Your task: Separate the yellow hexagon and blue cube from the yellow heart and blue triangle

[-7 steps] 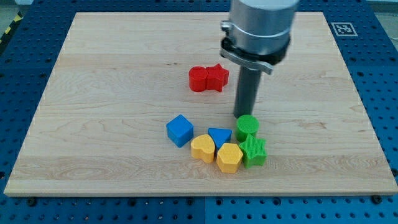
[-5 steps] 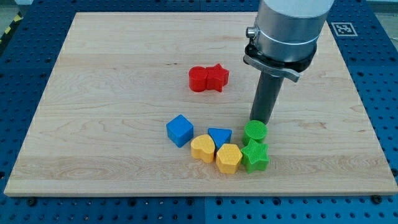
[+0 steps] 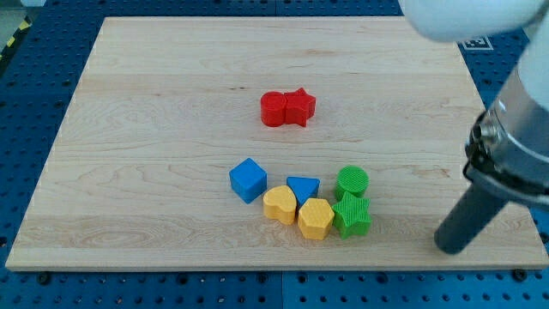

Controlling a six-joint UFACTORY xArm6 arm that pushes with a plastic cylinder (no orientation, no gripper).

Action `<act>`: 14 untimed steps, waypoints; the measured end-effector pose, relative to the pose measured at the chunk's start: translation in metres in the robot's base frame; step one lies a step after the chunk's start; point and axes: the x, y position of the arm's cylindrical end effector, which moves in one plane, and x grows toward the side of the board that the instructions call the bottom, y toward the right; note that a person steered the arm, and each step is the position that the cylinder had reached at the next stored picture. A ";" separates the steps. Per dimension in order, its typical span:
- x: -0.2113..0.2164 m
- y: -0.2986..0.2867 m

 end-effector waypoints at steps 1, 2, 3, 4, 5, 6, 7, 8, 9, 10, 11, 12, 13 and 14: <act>0.003 -0.019; 0.003 -0.074; 0.003 -0.122; -0.005 -0.124; -0.013 -0.123; -0.013 -0.123; -0.013 -0.123; -0.026 -0.119; -0.038 -0.120; -0.046 -0.151; -0.050 -0.159; -0.057 -0.139; -0.071 -0.136; -0.085 -0.173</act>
